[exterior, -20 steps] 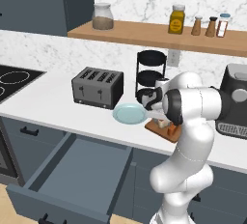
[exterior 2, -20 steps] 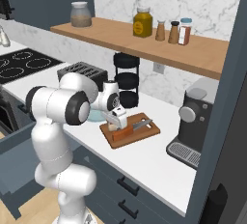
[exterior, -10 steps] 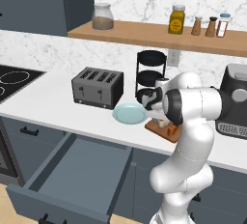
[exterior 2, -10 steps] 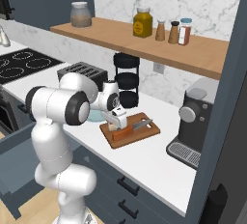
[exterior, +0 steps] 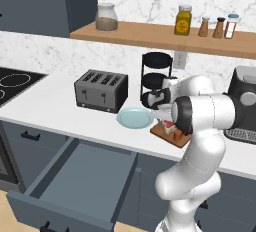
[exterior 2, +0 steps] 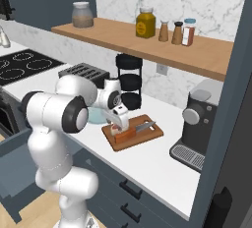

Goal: Pick up the knife from the drawer and place it on the cutting board. Then place the meat from the plate to the cutting board.

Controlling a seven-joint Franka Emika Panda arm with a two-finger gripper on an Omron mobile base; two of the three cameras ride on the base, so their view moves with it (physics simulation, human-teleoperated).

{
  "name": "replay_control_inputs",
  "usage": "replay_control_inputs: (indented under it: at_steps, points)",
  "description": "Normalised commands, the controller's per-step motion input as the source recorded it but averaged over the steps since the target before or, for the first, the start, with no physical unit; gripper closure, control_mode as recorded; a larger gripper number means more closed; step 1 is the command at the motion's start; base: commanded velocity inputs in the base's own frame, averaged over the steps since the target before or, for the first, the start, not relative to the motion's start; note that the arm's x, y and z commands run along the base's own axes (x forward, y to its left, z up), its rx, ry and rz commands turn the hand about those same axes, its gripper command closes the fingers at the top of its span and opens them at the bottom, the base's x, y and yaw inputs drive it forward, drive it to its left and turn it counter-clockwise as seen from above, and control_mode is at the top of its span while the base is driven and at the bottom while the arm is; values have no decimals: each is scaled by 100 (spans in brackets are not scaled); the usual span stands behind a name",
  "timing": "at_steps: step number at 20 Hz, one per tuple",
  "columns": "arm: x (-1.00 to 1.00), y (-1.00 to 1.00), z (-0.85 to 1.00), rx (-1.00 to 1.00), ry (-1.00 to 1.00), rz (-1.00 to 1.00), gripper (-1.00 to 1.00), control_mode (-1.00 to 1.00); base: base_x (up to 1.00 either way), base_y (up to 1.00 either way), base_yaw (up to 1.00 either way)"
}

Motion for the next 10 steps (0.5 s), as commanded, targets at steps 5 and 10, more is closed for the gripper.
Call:
replay_control_inputs:
  at_steps: [5, 10]
  points:
    - [-39, 31, 81, 0, -7, 0, -100, -100, 0, 0, 0]
    - [-72, 33, 67, 0, -11, 0, -100, -100, 0, 0, 0]
